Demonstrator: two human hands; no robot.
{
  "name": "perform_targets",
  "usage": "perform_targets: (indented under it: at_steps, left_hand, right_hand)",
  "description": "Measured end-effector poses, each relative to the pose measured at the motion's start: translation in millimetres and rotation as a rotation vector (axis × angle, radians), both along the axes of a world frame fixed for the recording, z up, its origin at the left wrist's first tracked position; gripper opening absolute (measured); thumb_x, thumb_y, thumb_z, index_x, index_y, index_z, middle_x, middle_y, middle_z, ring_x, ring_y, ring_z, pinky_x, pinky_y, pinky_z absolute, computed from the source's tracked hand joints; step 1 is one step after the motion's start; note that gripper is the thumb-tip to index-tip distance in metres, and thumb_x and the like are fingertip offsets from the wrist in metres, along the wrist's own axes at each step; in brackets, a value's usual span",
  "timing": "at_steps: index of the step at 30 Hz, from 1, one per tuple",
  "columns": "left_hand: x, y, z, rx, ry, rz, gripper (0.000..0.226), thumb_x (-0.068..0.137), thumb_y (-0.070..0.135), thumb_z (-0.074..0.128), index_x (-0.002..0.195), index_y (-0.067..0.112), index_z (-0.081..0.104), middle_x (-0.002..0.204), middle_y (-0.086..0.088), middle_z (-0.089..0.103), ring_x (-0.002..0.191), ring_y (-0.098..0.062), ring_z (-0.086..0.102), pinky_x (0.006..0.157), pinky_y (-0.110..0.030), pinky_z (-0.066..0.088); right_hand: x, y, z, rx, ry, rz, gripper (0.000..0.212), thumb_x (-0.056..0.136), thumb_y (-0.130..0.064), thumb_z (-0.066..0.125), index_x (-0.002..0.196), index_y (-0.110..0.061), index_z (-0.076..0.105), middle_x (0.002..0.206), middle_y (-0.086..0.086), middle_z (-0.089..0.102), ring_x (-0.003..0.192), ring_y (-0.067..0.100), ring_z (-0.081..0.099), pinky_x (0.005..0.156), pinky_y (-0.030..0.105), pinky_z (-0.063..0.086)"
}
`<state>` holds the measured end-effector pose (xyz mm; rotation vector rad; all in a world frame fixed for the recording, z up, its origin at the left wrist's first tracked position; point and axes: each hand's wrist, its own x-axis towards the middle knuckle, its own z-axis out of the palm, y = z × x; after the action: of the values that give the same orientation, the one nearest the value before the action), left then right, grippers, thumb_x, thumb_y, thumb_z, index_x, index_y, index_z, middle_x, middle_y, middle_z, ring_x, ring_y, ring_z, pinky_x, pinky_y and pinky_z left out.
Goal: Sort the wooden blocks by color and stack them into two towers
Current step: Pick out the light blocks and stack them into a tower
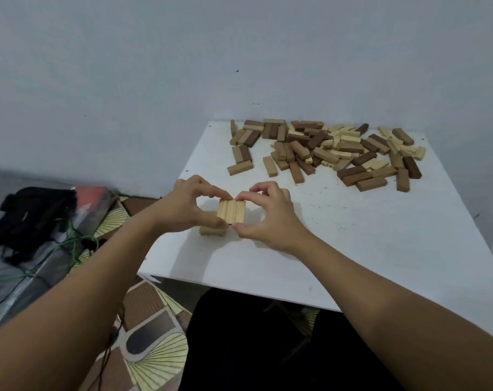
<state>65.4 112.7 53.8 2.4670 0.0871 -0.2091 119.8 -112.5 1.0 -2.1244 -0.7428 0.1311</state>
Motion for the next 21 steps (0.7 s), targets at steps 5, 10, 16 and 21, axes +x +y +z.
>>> perform_targets:
  at_steps: [5, 10, 16, 21]
  left_hand:
    - [-5.8, 35.4, -17.1, -0.016, 0.041, 0.031, 0.055, 0.068, 0.055, 0.092, 0.114, 0.067, 0.064, 0.119, 0.015, 0.052, 0.124, -0.017, 0.043, 0.11, -0.048, 0.04]
    - [-2.0, 47.2, -27.6, -0.077, 0.067, 0.024, 0.054, 0.07, 0.045, 0.094, 0.113, 0.064, 0.067, 0.12, 0.011, 0.054, 0.121, -0.015, 0.046, 0.108, -0.042, 0.041]
    - [2.6, 49.0, -34.4, -0.197, 0.119, 0.037, 0.053, 0.07, 0.036, 0.095, 0.114, 0.056, 0.071, 0.122, 0.009, 0.054, 0.117, -0.013, 0.048, 0.102, -0.038, 0.044]
    - [-0.7, 48.4, -39.8, -0.256, 0.138, 0.05, 0.054, 0.068, 0.034, 0.097, 0.114, 0.051, 0.074, 0.121, 0.008, 0.054, 0.117, -0.011, 0.051, 0.094, -0.031, 0.044]
  right_hand:
    - [-1.7, 34.1, -13.1, 0.003, 0.056, 0.045, 0.052, 0.075, -0.045, 0.086, 0.124, -0.042, 0.065, 0.129, -0.014, 0.038, 0.125, 0.012, 0.03, 0.105, 0.028, 0.033]
    - [-1.0, 46.3, -24.7, -0.033, 0.068, 0.023, 0.054, 0.074, -0.046, 0.084, 0.123, -0.043, 0.063, 0.128, -0.014, 0.038, 0.124, 0.01, 0.029, 0.109, 0.033, 0.035]
    - [2.4, 47.0, -29.1, -0.069, 0.06, 0.006, 0.055, 0.074, -0.048, 0.084, 0.124, -0.043, 0.062, 0.13, -0.016, 0.035, 0.125, 0.009, 0.028, 0.111, 0.034, 0.034]
    - [2.4, 45.8, -33.2, -0.114, 0.031, 0.025, 0.055, 0.072, -0.053, 0.082, 0.123, -0.045, 0.061, 0.13, -0.017, 0.033, 0.124, 0.007, 0.027, 0.108, 0.031, 0.031]
